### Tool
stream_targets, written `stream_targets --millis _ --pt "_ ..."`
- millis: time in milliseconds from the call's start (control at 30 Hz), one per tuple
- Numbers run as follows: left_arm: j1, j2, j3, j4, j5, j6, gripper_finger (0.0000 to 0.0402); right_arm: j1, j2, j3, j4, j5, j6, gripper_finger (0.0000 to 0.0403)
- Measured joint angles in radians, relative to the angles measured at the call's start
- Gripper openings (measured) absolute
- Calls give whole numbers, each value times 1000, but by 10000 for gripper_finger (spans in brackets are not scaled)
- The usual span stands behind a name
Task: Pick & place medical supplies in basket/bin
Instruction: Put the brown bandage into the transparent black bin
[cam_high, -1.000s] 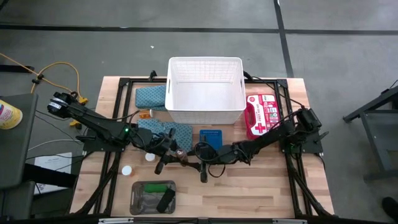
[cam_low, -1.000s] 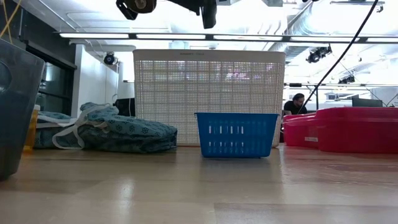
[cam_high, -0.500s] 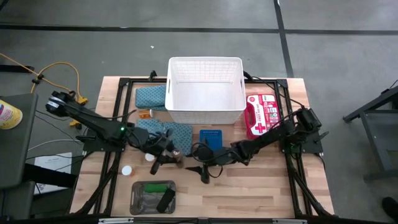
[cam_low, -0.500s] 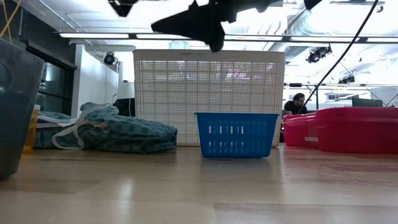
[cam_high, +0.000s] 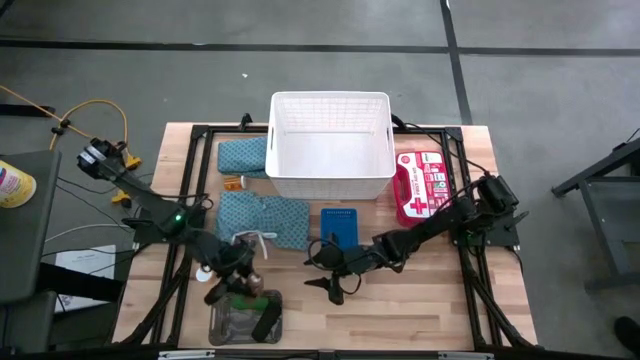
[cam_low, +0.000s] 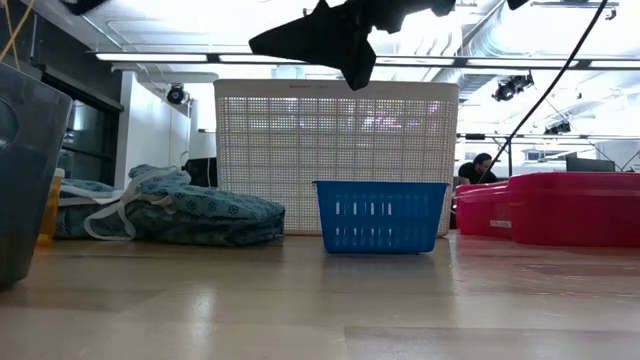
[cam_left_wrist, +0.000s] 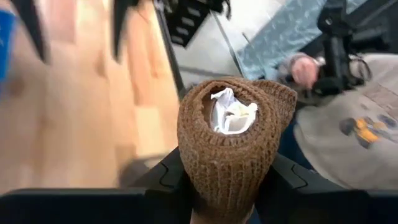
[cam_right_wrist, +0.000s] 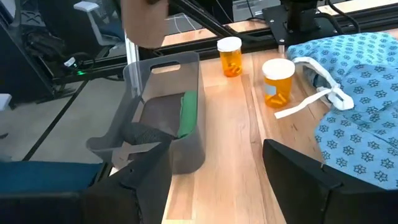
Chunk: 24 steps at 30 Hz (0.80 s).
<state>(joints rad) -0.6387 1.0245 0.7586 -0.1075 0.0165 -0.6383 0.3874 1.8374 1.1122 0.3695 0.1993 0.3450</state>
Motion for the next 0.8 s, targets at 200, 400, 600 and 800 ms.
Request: stream_targets --millis 200,400,600,800 --pt "-86 0 0 -28 -25 -36 116 -1 0 0 0 6 0 236" --pt "-120 12 0 -71 -49 -42 116 -1 0 0 0 6 0 236" --pt "-151 103 0 -120 -48 -101 116 -1 0 0 0 7 0 235" --pt "-188 235 0 -117 -34 -188 116 -1 0 0 0 7 2 235"
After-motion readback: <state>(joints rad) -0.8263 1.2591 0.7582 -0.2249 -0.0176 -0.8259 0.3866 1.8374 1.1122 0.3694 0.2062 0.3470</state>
